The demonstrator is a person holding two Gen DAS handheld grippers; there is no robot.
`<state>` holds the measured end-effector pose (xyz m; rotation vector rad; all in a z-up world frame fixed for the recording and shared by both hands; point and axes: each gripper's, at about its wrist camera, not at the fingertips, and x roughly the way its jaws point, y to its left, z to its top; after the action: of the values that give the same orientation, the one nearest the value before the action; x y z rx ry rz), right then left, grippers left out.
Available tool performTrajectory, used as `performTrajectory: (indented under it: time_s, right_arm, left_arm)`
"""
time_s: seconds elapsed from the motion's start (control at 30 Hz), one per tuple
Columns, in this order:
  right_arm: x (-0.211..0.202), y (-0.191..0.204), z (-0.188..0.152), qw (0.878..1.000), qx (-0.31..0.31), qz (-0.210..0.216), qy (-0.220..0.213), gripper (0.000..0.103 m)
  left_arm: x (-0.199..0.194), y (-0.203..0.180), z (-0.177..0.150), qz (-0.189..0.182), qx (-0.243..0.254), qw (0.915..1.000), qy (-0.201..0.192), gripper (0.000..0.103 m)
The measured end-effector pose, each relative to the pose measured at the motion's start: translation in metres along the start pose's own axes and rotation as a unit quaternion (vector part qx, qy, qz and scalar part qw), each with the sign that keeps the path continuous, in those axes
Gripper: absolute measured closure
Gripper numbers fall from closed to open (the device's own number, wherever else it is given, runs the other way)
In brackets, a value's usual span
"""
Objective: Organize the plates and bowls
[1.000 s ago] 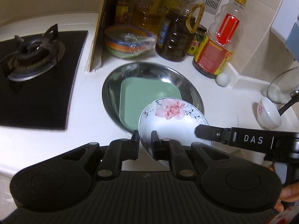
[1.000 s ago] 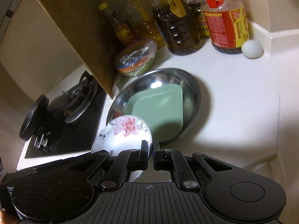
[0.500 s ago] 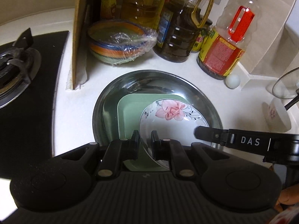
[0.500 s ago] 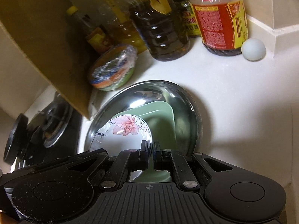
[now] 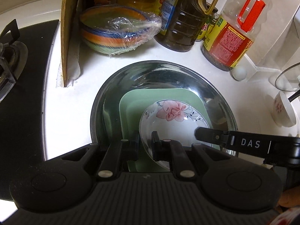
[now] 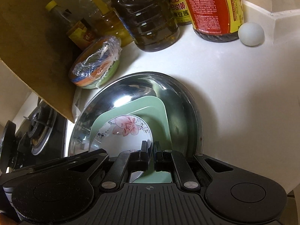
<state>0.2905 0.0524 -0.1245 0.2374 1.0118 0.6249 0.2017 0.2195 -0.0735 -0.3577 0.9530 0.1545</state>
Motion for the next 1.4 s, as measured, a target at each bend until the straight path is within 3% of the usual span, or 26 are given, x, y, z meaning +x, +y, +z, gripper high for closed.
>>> performTrajectory:
  time_s: [0.37, 0.4, 0.43, 0.5, 0.97, 1.4]
  right_arm:
    - [-0.008, 0.006, -0.007, 0.999, -0.009, -0.012, -0.042, 0.094]
    - [-0.011, 0.007, -0.007, 0.999, -0.009, -0.008, -0.048, 0.083]
    - [-0.015, 0.007, -0.008, 0.998, -0.009, -0.005, -0.057, 0.064]
    - [-0.023, 0.009, -0.009, 0.997, -0.007, 0.001, -0.077, 0.051]
    - [-0.082, 0.005, -0.037, 0.995, 0.001, 0.008, -0.102, 0.045]
    - [-0.149, -0.022, -0.078, 0.992, -0.019, -0.025, -0.119, 0.043]
  left_arm:
    - [0.000, -0.003, -0.001, 0.005, 0.030, 0.9995, -0.011, 0.091]
    - [-0.003, -0.003, -0.001, 0.005, 0.030, 0.9994, -0.014, 0.090]
    - [-0.005, -0.003, -0.001, 0.005, 0.031, 0.9993, -0.019, 0.088]
    - [-0.013, -0.002, 0.000, 0.001, 0.036, 0.9989, -0.030, 0.087]
    - [-0.066, -0.018, -0.027, -0.027, 0.083, 0.9951, -0.048, 0.085]
    - [-0.084, -0.085, -0.070, -0.052, 0.135, 0.9884, -0.047, 0.085]
